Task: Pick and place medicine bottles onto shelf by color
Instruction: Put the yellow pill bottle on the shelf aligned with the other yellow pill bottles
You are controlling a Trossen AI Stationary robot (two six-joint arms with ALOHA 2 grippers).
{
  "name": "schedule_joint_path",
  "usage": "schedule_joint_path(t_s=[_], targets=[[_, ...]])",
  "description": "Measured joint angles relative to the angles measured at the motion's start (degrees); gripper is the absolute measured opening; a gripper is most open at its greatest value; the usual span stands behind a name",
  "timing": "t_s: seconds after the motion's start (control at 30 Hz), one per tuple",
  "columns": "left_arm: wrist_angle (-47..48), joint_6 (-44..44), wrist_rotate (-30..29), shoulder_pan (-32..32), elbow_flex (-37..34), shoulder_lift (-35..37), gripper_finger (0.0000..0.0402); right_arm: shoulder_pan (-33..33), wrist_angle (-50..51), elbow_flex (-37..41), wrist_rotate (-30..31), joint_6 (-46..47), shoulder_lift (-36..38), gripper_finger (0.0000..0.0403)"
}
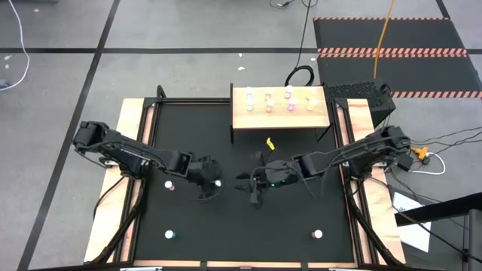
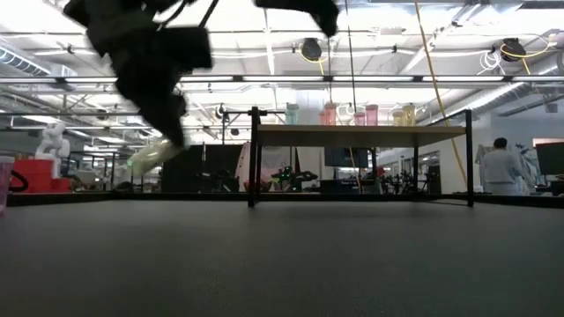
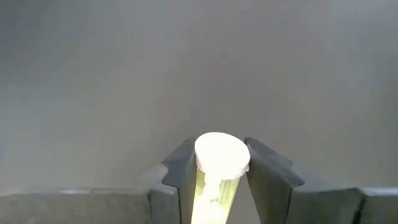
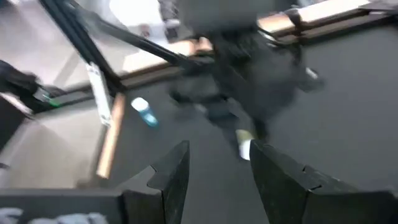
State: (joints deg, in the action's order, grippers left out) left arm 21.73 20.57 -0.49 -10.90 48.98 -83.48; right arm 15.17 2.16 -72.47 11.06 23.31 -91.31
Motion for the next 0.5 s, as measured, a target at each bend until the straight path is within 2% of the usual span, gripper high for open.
schedule_joint_path(t_s=[0.07,0.17,0.33,0.5], targets=[[-2.49,-2.06,0.07,0.0,2.16,-0.02,0.0121,0.75,4.72,0.0,2.39,-1.67,1.88,0.0162],[-7.37,-7.42,0.74,0.0,4.54,0.04,0.013,1.78,10.26,0.47,2.7,-5.86,3.96,0.0162],[-22.09,-15.75,3.38,-0.07,4.89,-0.54,0.0134,3.89,14.06,2.98,1.76,-8.77,5.97,0.0162],[-34.12,-18.35,8.21,-0.04,4.97,-5.32,0.0129,6.93,16.23,2.68,-1.94,-20.32,6.41,0.017]])
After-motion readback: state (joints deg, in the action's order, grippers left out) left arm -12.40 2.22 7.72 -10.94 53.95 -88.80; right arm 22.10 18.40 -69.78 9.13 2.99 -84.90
